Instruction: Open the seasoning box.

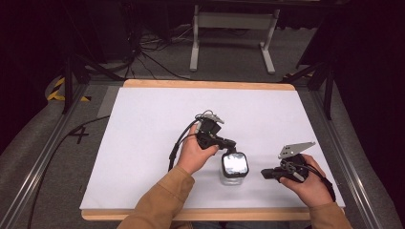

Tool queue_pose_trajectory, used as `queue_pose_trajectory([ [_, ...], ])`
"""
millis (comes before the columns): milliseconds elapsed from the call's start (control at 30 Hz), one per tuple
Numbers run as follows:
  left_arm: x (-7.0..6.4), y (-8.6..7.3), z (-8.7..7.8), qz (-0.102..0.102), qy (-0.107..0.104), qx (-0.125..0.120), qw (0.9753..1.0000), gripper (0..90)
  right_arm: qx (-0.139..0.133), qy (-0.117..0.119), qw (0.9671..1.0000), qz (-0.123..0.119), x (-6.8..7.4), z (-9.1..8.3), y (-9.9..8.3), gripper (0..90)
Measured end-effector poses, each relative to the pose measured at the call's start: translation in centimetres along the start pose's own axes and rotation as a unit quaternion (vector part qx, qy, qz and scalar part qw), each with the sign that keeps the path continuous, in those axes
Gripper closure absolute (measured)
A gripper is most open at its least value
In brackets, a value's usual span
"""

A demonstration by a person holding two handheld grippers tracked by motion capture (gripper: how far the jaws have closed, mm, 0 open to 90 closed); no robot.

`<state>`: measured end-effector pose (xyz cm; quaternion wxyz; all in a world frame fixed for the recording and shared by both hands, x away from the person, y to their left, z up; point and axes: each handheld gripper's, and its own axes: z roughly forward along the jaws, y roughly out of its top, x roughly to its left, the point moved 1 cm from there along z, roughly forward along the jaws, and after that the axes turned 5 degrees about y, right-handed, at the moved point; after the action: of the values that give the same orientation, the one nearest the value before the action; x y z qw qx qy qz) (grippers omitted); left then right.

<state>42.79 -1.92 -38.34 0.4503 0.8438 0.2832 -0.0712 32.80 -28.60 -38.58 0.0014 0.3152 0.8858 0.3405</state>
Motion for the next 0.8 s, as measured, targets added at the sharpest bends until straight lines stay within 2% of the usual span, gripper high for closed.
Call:
queue_pose_trajectory([
  [133, -0.3, 0.1, 0.0, 0.007, 0.009, 0.004, 0.9999, 87.1, 0.002, 0.003, 1.0000, -0.003, 0.1, 0.1, 0.1, 89.1],
  [167, -0.9, 0.2, -0.1, 0.022, 0.027, 0.003, 0.9994, 87.1, 0.002, 0.003, 1.0000, -0.003, 0.1, 0.1, 0.1, 89.0],
  [200, -1.0, 0.3, -0.3, 0.028, 0.039, -0.003, 0.9989, 89.8, 0.002, 0.003, 1.0000, -0.003, 0.1, 0.1, 0.1, 89.0],
  [300, -1.2, 0.5, -0.6, 0.032, 0.036, 0.000, 0.9988, 89.9, 0.002, 0.003, 1.0000, -0.003, 0.1, 0.1, 0.0, 88.7],
  [400, -1.1, 0.4, -0.4, 0.041, 0.056, 0.010, 0.9975, 89.9, 0.004, 0.003, 1.0000, -0.002, 0.1, 0.2, 0.0, 88.5],
  [500, -0.8, 0.3, -0.3, 0.035, 0.047, 0.005, 0.9983, 89.9, 0.005, 0.004, 1.0000, -0.002, 0.1, 0.3, 0.0, 88.1],
  [600, -0.9, 0.3, -0.4, 0.027, 0.026, -0.003, 0.9993, 89.8, 0.004, 0.003, 1.0000, -0.002, 0.1, 0.2, 0.0, 88.0],
  [733, -0.9, 0.3, -0.2, 0.031, 0.034, 0.006, 0.9989, 89.9, 0.006, 0.004, 1.0000, -0.002, 0.1, 0.3, 0.0, 87.7],
  [800, -0.8, 0.3, -0.2, 0.031, 0.031, 0.005, 0.9990, 89.9, 0.007, 0.003, 1.0000, -0.004, 0.1, 0.4, 0.0, 87.5],
])
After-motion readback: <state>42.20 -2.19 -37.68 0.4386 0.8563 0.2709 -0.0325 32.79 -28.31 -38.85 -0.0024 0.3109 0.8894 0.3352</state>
